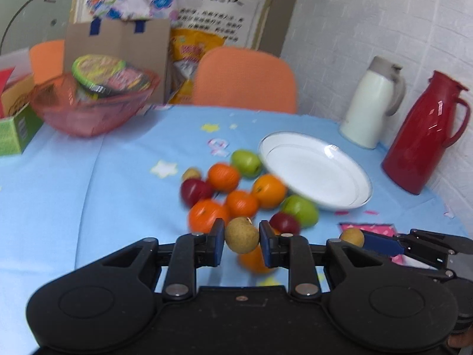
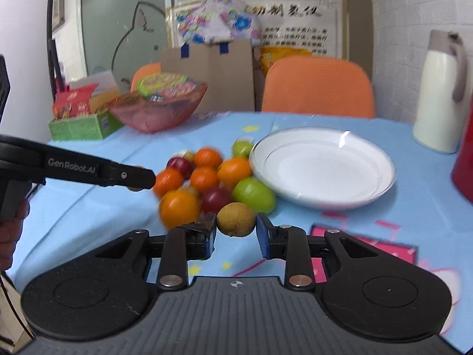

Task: Organize fruits
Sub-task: 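Carry both longans over the white plate and open both tools to release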

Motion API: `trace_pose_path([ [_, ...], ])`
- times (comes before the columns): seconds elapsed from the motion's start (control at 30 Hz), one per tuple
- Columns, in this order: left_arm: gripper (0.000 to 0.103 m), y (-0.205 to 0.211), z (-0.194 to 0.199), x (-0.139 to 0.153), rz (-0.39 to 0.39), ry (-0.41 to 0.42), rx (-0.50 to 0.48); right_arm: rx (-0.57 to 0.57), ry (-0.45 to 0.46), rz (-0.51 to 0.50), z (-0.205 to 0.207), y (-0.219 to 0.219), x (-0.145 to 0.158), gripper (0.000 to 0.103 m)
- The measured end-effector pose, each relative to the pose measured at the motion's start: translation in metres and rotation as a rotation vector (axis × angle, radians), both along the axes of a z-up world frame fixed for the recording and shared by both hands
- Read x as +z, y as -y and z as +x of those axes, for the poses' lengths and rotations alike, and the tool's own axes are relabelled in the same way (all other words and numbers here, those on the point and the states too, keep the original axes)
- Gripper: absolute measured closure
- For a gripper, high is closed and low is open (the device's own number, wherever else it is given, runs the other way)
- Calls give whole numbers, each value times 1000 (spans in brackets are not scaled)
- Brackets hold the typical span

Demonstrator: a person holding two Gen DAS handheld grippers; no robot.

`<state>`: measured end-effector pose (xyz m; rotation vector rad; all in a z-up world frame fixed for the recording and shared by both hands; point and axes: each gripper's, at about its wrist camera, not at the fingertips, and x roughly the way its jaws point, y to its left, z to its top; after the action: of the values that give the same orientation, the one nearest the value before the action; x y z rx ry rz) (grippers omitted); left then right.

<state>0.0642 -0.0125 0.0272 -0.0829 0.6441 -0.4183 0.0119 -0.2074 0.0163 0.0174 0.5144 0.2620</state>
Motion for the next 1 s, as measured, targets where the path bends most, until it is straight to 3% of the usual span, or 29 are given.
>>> trace_pose_path([
  [0.27,1,43,13,78,-42,143,-135,-74,163,46,9,55,86,52],
  [0.4,0,66,32,102,-37,184,-162,-90,209,70,26,65,109,52],
  [0.5,0,82,52,96,-8,170,-161,-121,209,22,47,62,100,52],
  [0.67,0,102,91,56,31,73,-160,-152,122,-57,84,66,54,52],
  [1.0,0,123,150,-14,56,-86,-151,-139,-39,-76,127,80,-3,52],
])
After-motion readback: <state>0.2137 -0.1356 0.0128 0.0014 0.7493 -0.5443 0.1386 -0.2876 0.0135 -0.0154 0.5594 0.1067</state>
